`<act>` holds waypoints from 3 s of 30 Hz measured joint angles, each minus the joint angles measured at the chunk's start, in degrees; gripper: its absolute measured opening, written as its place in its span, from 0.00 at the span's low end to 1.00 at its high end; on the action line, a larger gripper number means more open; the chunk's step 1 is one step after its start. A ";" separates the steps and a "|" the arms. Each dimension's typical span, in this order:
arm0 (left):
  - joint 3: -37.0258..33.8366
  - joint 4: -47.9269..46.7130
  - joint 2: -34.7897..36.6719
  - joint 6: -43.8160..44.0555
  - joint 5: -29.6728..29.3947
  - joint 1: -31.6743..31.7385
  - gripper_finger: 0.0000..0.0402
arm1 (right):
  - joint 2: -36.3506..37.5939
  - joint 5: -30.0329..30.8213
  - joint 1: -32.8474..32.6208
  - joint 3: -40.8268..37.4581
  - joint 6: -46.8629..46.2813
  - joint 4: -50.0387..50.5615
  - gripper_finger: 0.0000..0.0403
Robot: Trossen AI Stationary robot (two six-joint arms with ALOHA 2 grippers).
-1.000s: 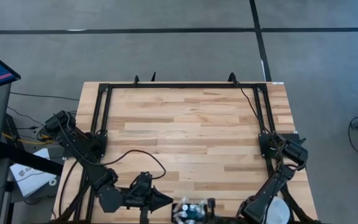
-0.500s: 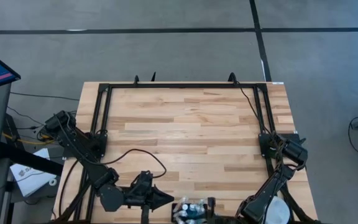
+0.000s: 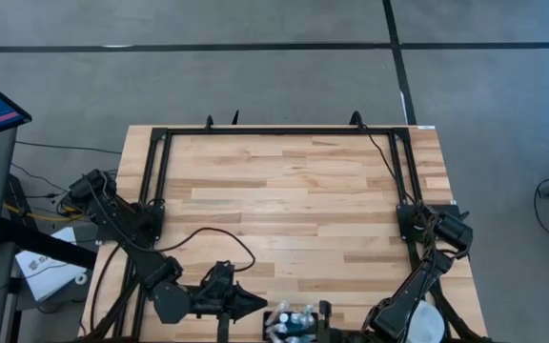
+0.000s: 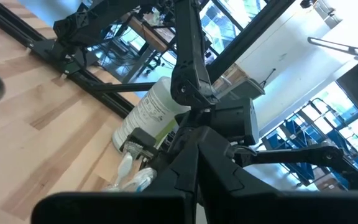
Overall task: Pick & Place toothbrushing station
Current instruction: Put the blue toothbrush into the black mesh organizer
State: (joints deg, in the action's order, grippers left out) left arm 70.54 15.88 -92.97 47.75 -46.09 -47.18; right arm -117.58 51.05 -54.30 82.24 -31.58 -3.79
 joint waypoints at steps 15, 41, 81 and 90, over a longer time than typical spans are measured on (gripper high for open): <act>0.00 0.02 0.00 -0.88 -0.14 0.00 0.01 | 1.38 -0.02 -0.44 0.33 0.01 3.06 0.04; 0.00 0.17 0.02 -2.05 -0.85 0.00 0.01 | 2.14 9.35 -2.20 -2.43 -1.46 -3.96 0.02; 0.00 1.95 0.02 -1.84 -1.92 0.37 0.01 | 2.03 10.80 -2.32 -8.59 -0.90 -12.59 0.09; 0.00 2.31 0.02 -2.28 -1.92 0.66 0.01 | 2.03 12.06 -3.08 -8.59 -0.82 -12.75 0.27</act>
State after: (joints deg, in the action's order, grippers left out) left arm 70.54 18.18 -92.95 45.46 -48.01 -46.52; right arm -115.55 63.11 -57.39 73.65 -32.40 -16.54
